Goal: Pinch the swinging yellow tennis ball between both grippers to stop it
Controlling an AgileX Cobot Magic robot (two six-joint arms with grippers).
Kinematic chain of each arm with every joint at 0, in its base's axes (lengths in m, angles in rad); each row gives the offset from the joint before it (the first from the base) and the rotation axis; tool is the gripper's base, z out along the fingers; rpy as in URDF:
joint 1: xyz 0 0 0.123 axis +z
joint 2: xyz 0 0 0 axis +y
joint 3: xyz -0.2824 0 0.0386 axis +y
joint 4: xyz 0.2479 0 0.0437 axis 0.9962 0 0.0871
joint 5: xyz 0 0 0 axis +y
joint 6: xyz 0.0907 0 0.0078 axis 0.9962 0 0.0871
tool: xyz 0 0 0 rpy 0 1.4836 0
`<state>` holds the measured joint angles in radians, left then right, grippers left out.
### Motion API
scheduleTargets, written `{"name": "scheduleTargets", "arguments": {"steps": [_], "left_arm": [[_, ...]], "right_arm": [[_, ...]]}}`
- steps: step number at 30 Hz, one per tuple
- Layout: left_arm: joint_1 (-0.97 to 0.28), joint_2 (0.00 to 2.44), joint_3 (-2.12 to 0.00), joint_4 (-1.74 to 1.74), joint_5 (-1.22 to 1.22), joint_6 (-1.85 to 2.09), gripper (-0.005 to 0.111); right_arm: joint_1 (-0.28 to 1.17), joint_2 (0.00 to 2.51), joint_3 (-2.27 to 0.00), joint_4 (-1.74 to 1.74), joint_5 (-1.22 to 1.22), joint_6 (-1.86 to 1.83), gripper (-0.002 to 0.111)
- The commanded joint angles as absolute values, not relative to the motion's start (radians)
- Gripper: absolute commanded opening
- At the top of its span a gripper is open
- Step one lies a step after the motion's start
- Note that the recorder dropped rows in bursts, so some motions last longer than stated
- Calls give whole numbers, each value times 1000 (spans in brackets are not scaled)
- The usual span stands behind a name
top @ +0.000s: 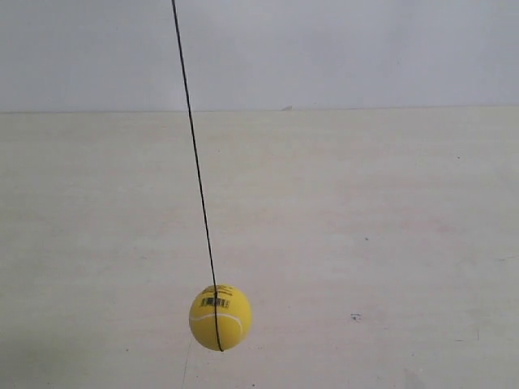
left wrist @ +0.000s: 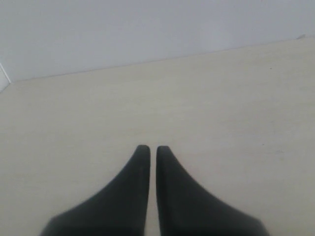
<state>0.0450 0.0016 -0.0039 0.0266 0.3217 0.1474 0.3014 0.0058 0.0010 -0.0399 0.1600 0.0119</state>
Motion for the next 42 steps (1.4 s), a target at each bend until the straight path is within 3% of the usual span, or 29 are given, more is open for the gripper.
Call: {"name": "scheduleTargets", "arguments": {"steps": [1,7,13,16,26,34,42], "left_arm": [[48,0,0,75,278,199,5],[48,0,0,-10,-406,66,5],[48,0,0,27,-722,-29,5],[48,0,0,53,-879,-271,5],[48,13,-67,508,-912,-921,5],[48,247,-165,915,-920,-1035,5],[48,597,-165,1129,-927,-1089,5]], "right_arm": [[299,0,0,-35,127,17,0],[299,0,0,-35,-369,160,0],[299,0,0,-35,-449,489,0],[299,0,-60,-58,-342,485,0],[299,179,-329,-96,51,462,0],[312,407,-349,-96,72,426,0],[513,708,-349,-96,37,335,0]]}}
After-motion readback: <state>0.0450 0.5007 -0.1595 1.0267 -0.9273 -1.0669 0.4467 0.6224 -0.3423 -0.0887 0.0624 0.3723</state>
